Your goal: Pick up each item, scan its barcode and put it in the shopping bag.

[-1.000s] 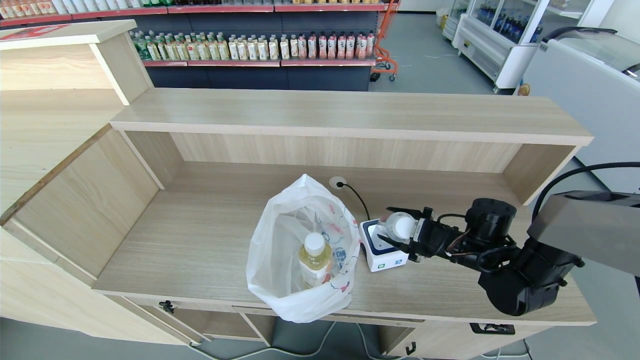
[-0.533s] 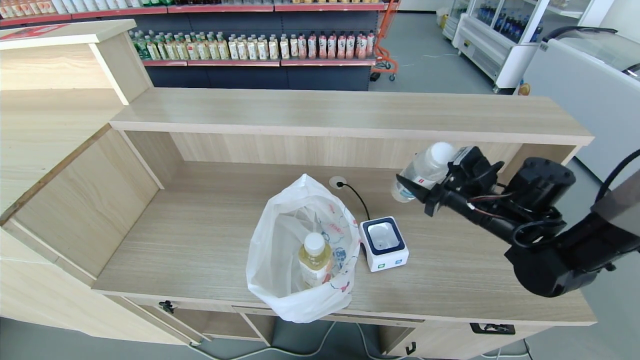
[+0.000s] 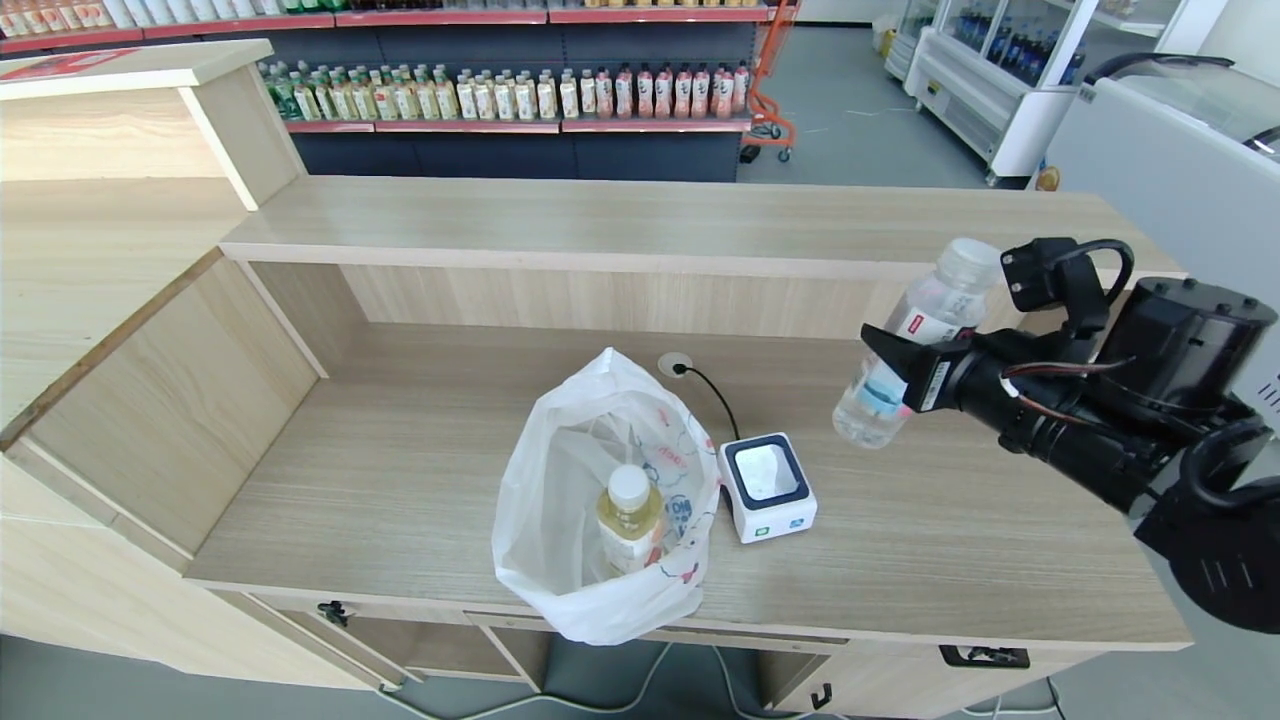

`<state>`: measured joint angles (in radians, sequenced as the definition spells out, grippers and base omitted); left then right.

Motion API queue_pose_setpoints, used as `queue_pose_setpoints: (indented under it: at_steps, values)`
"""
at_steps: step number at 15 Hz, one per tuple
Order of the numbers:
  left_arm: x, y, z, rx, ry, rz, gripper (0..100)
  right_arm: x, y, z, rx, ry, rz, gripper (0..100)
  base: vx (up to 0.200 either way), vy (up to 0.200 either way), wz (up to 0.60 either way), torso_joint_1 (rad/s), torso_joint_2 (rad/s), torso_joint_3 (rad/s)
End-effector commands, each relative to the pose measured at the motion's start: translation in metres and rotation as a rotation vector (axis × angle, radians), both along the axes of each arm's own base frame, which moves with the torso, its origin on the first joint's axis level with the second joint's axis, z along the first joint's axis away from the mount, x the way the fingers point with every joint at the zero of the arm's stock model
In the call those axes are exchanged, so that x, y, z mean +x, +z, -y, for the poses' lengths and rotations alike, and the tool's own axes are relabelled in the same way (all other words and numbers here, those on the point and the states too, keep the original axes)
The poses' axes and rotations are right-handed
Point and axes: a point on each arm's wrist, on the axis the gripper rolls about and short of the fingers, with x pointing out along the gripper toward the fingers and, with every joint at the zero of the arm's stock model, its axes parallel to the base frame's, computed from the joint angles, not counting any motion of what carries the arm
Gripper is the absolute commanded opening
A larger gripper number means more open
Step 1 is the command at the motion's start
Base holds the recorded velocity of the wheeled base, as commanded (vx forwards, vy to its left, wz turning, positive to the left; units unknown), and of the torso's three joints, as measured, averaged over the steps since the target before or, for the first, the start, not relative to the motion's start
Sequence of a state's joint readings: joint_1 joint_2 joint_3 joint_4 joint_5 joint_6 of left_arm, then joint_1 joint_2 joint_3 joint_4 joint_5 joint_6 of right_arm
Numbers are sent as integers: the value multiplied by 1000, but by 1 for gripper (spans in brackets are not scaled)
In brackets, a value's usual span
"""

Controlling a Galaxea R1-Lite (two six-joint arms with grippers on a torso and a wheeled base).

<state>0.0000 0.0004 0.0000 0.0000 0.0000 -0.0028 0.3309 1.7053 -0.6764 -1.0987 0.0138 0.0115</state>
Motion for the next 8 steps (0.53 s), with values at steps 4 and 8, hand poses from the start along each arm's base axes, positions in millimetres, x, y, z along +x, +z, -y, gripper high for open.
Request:
queue_pose_setpoints:
  at_steps: [4, 8]
  values:
    - [0, 0, 0, 0, 0, 0, 100, -3, -14, -22, 10, 80, -56, 0, 0, 0, 0, 0, 0, 0]
    - [0, 0, 0, 1, 0, 0, 100, 11, -39, -50, -12, 137, -105, 0, 0, 0, 0, 0, 0, 0]
